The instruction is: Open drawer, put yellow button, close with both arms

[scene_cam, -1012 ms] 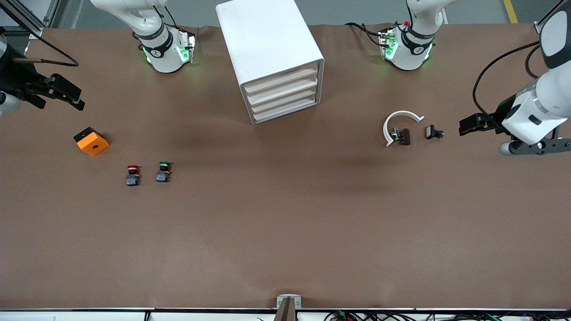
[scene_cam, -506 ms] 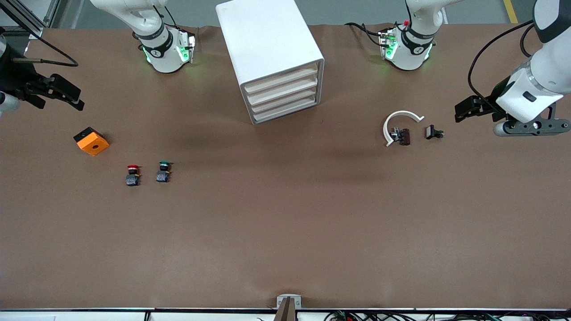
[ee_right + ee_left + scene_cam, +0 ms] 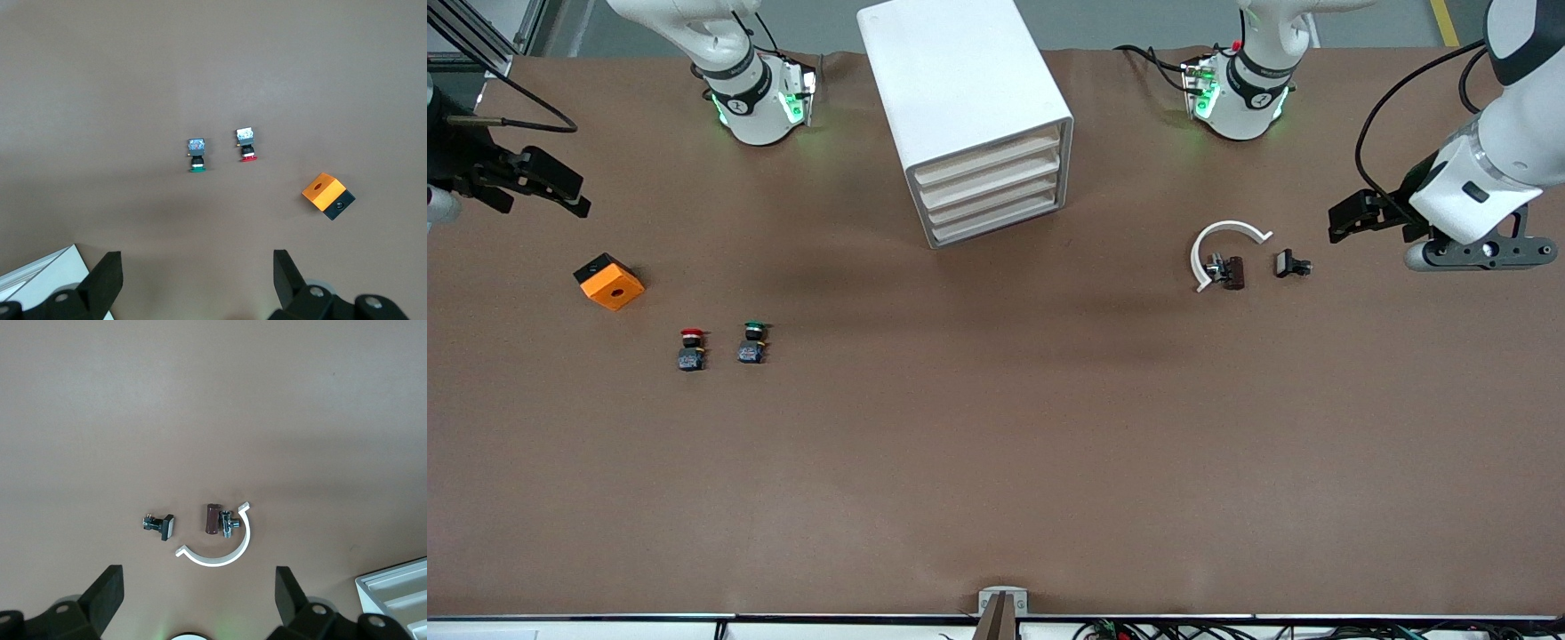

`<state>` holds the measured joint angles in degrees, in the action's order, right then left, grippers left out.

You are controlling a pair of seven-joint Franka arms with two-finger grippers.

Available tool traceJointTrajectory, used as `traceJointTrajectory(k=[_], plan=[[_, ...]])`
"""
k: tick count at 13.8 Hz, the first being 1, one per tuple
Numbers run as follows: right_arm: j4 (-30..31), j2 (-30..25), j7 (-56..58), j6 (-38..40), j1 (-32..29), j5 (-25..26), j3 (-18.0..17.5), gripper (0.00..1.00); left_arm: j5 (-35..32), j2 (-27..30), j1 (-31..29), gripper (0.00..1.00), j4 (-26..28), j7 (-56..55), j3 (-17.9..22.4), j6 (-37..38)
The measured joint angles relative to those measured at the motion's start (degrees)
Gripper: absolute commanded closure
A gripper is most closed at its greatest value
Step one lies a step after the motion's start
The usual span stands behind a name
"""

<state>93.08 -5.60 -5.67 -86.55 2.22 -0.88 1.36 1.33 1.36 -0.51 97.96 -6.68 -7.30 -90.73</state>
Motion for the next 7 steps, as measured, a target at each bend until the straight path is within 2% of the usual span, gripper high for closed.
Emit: traceJointTrajectory(k=[7], plan=[[0.5,0.0,5.8,0.0,-4.7,0.0,0.4,0.0,0.0,0.1,0.4,0.0,-2.1,0.0,0.8,-0.2]])
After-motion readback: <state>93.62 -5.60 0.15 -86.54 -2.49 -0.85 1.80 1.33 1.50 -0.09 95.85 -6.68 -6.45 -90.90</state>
